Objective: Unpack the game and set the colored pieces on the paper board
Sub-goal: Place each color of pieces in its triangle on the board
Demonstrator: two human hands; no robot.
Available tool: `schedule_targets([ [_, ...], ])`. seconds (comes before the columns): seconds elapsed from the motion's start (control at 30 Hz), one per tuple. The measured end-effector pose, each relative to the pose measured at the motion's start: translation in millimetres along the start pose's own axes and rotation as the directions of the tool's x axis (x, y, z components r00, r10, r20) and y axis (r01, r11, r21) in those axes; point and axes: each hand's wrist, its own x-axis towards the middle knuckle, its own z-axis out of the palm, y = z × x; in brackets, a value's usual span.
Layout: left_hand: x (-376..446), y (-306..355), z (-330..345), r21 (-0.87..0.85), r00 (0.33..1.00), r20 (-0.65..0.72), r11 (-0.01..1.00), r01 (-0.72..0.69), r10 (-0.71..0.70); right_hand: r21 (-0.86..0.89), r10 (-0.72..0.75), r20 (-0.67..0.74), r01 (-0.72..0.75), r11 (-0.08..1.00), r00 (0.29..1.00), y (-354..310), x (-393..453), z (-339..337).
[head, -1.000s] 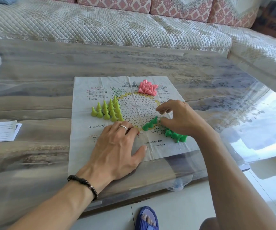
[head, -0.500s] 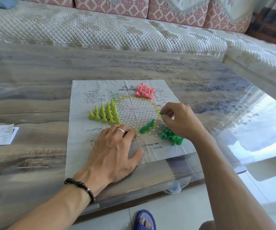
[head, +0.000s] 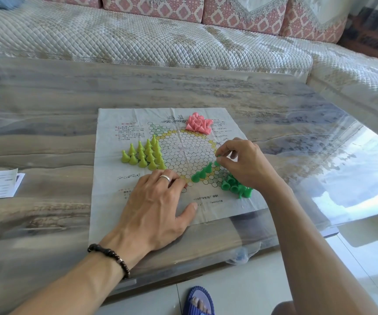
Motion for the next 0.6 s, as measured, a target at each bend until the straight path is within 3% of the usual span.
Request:
schedule_targets([
  [0.33, 0, 0, 1, -0.003, 1.000, -0.004, 1.000, 0.001, -0.001, 0.017, 0.020, 0.050, -0.021, 1.000, 0.999, -4, 0, 2],
  [0.5, 0, 0, 0, 0.001, 1.000, 0.001, 1.000, -0.004, 0.004, 0.021, 0.079, 0.002, -0.079, 0.997, 0.997, 3, -6, -24],
  [0.6, 0, 0, 1, 0.003, 1.000, -0.002, 1.000, -0.005, 0.005, -0.030, 0.094, 0.056, -0.092, 0.995, 0.994, 7, -14, -30],
])
